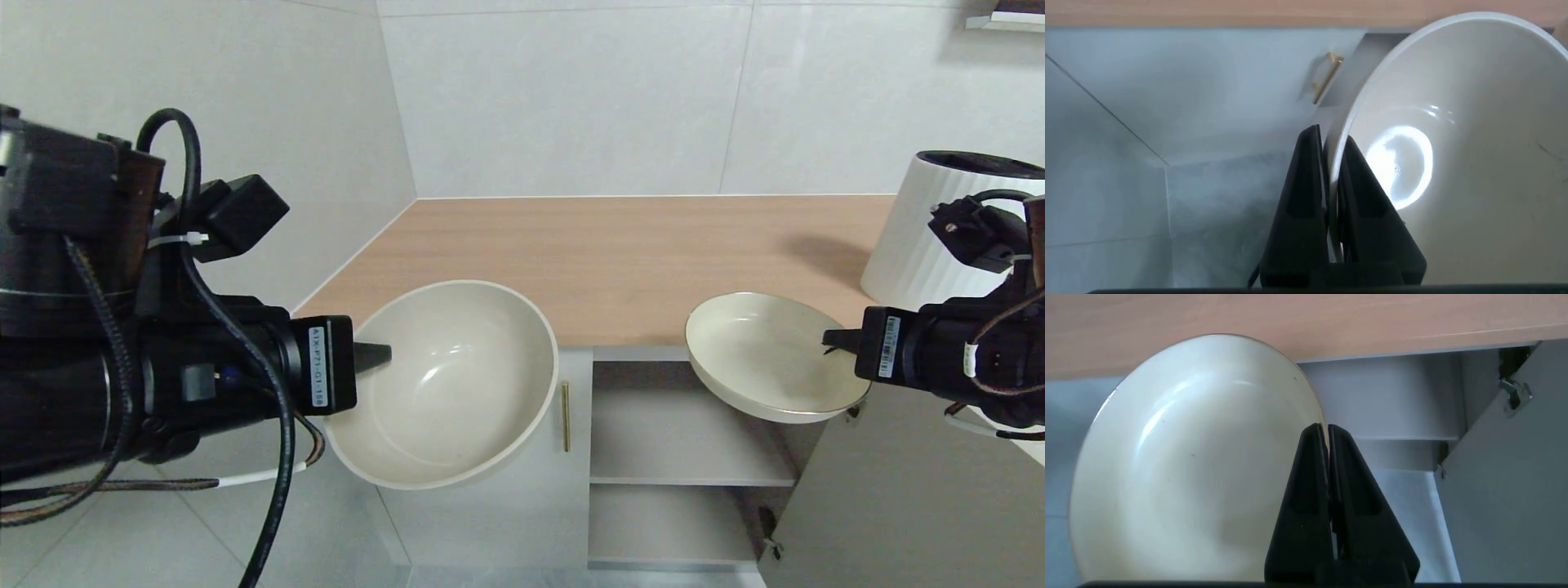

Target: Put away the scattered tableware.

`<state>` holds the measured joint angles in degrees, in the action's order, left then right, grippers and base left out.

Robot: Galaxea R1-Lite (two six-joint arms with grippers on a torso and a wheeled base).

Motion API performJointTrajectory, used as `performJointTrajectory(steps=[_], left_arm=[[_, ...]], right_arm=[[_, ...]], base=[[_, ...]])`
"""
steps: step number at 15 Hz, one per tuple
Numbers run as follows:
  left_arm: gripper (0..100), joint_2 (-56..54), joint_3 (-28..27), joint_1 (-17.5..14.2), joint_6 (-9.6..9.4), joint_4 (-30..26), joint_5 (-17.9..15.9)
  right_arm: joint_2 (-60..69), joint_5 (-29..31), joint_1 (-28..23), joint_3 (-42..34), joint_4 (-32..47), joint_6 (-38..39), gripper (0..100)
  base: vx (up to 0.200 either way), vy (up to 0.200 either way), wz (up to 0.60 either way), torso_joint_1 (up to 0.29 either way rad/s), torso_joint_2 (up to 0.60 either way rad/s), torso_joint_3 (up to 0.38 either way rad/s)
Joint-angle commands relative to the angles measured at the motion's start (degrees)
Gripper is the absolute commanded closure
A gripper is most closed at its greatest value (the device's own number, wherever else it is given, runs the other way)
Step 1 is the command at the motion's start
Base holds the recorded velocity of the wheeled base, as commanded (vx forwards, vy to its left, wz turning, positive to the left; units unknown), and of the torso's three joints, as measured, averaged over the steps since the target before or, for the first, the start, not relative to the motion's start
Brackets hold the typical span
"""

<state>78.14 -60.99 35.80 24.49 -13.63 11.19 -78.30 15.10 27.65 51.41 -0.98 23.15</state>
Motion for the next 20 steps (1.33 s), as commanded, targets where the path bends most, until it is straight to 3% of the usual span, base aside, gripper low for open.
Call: performJointTrajectory(steps=[1, 5, 20], left_arm=[[100, 0.43, -0.01, -0.03, 0.03, 0.01, 0.06], [100, 0.87, -0.01, -0.12, 0.03, 0.01, 0.06], [100, 1.58, 0.08, -0.03, 0.03, 0.01, 0.15]], right_arm=[[-0.45, 0.10, 0.04, 0.01, 0.01, -0.03, 100], [-1.24, 0.80, 0.04, 0.01, 0.01, -0.03, 100], [-2.82, 1.33, 0.04, 0.01, 0.01, -0.03, 100]], base=[[0.000, 0.000, 0.00, 0.000, 0.00, 0.000], [0.000, 0.000, 0.00, -0.057, 0.18, 0.114], [0.000, 0.000, 0.00, -0.088, 0.41, 0.312]])
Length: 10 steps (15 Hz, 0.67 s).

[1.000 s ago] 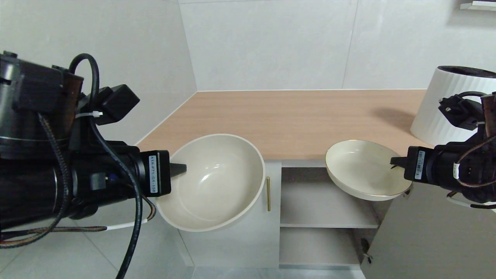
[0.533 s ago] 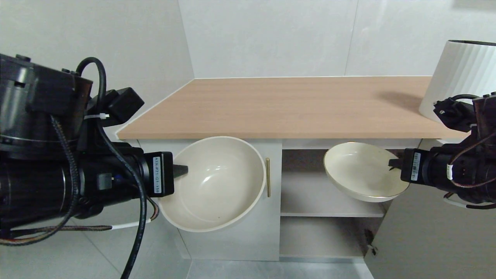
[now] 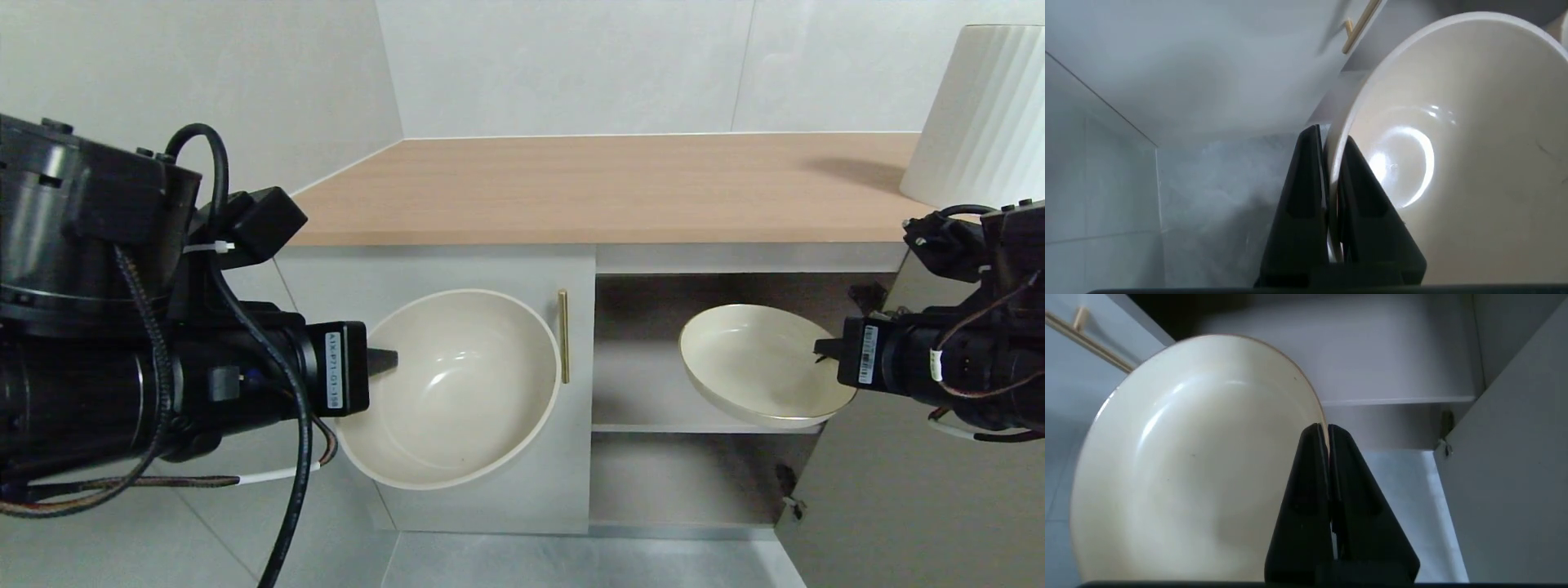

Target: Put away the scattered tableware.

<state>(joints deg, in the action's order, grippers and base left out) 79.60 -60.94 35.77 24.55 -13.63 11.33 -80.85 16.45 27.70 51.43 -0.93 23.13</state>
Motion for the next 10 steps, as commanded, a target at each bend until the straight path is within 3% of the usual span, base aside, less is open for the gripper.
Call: performJointTrajectory(steps=[1, 10], left_arm=[[100, 0.20, 0.03, 0.00, 0.06, 0.01, 0.01], [100, 0.73, 0.12, 0.00, -0.03, 0.01, -0.08]], right_arm=[[-0.45, -0.01, -0.01, -0.02, -0.04, -0.01, 100], [-6.34, -2.21, 0.16, -1.42, 0.22, 0.08, 100]], base=[[0.000, 0.000, 0.00, -0.007, 0.07, 0.046], [0.000, 0.000, 0.00, 0.000, 0.00, 0.000]])
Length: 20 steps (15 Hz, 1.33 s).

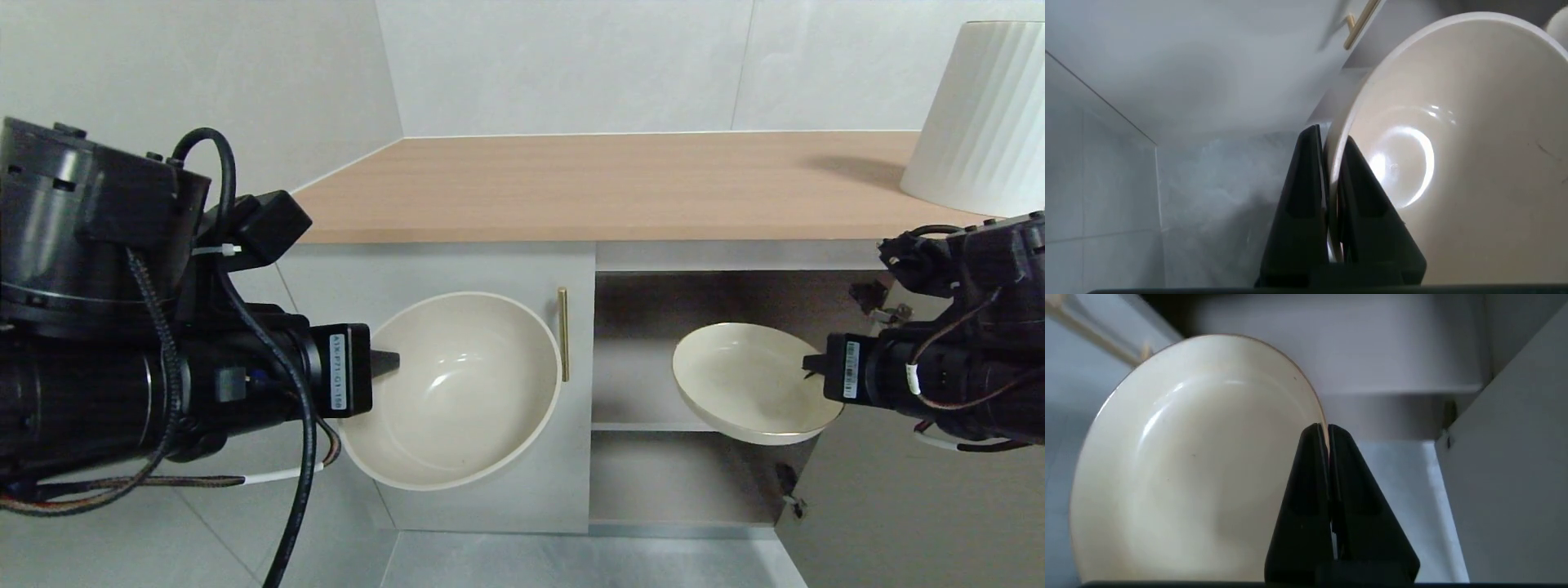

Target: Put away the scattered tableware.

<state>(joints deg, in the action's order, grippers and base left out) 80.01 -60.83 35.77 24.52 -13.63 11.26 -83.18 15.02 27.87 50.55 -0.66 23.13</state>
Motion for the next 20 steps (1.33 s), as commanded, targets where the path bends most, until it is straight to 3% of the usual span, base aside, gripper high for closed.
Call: performJointTrajectory(steps=[1, 4, 11, 20], left_arm=[[100, 0.50, 0.27, 0.00, 0.01, 0.01, -0.01], [100, 0.59, 0.27, 0.00, 0.01, 0.01, -0.01], [100, 0.85, 0.27, 0.00, 0.09, 0.01, -0.01], [100, 1.82, 0.36, -0.08, 0.09, 0.01, -0.01]], right_arm=[[-7.00, -1.40, -0.18, -0.54, -0.13, 0.34, 100], [-16.76, -1.48, -1.24, -0.19, -0.84, 1.31, 100], [-37.15, -1.04, -6.33, 2.97, -21.75, 0.87, 100], [-50.94, 0.36, -10.20, 19.85, -21.84, -2.82, 100]], base=[[0.000, 0.000, 0.00, 0.000, 0.00, 0.000], [0.000, 0.000, 0.00, 0.000, 0.00, 0.000], [0.000, 0.000, 0.00, 0.000, 0.00, 0.000], [0.000, 0.000, 0.00, 0.000, 0.00, 0.000]])
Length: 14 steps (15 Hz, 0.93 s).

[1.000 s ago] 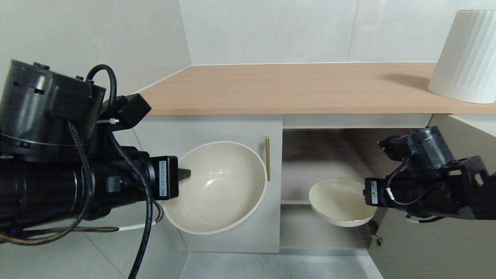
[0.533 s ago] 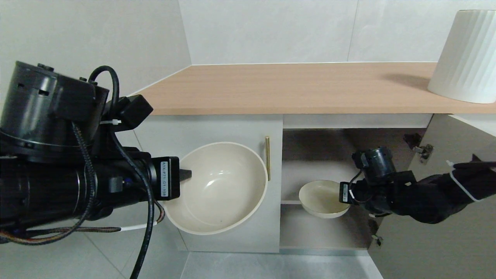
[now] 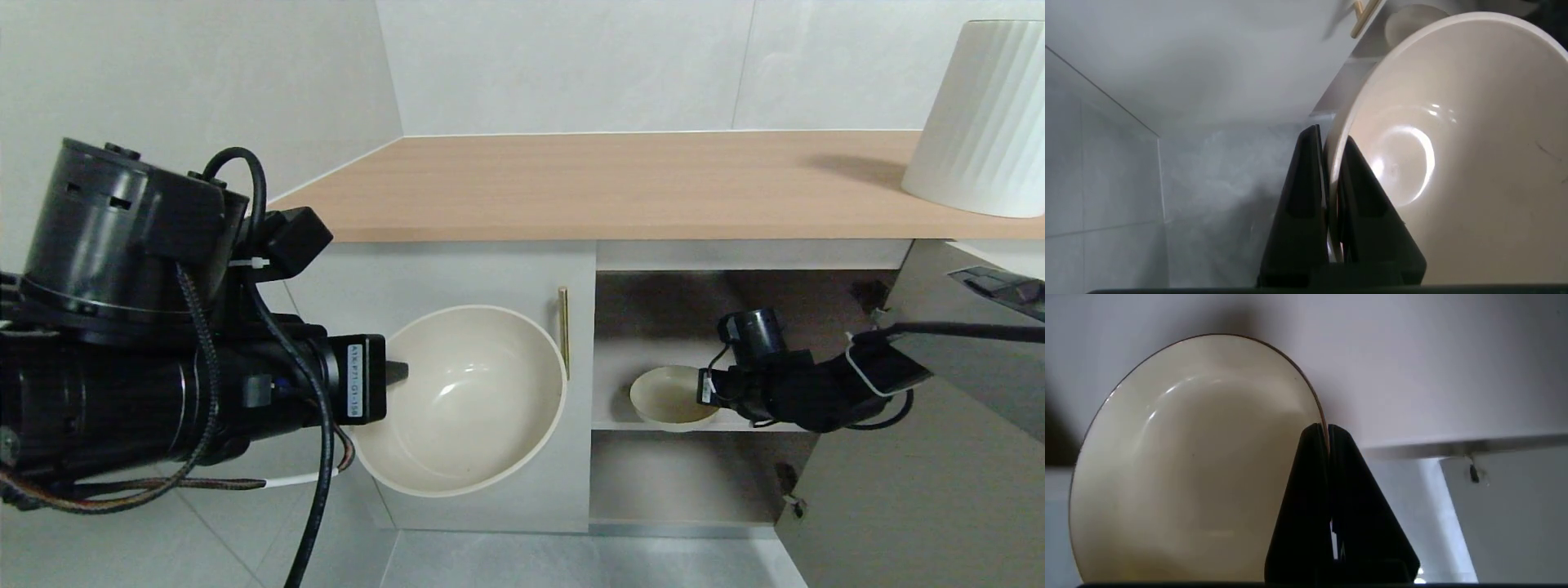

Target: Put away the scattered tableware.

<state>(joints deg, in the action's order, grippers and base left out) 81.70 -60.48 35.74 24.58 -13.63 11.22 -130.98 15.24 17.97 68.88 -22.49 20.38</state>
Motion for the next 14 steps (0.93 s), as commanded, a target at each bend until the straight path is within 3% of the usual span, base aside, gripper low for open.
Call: performJointTrajectory(steps=[1, 14], left_arm=[[100, 0.30, 0.01, 0.03, 0.03, 0.01, 0.03], [100, 1.09, 0.36, 0.29, 0.03, 0.62, 0.12]], right_arm=[[-5.61, 2.60, -1.27, 2.23, -0.45, -2.63, 100], [-13.16, 7.44, -5.22, 12.25, -1.41, 0.10, 100]], base=[[0.000, 0.000, 0.00, 0.000, 0.00, 0.000], [0.000, 0.000, 0.00, 0.000, 0.00, 0.000]])
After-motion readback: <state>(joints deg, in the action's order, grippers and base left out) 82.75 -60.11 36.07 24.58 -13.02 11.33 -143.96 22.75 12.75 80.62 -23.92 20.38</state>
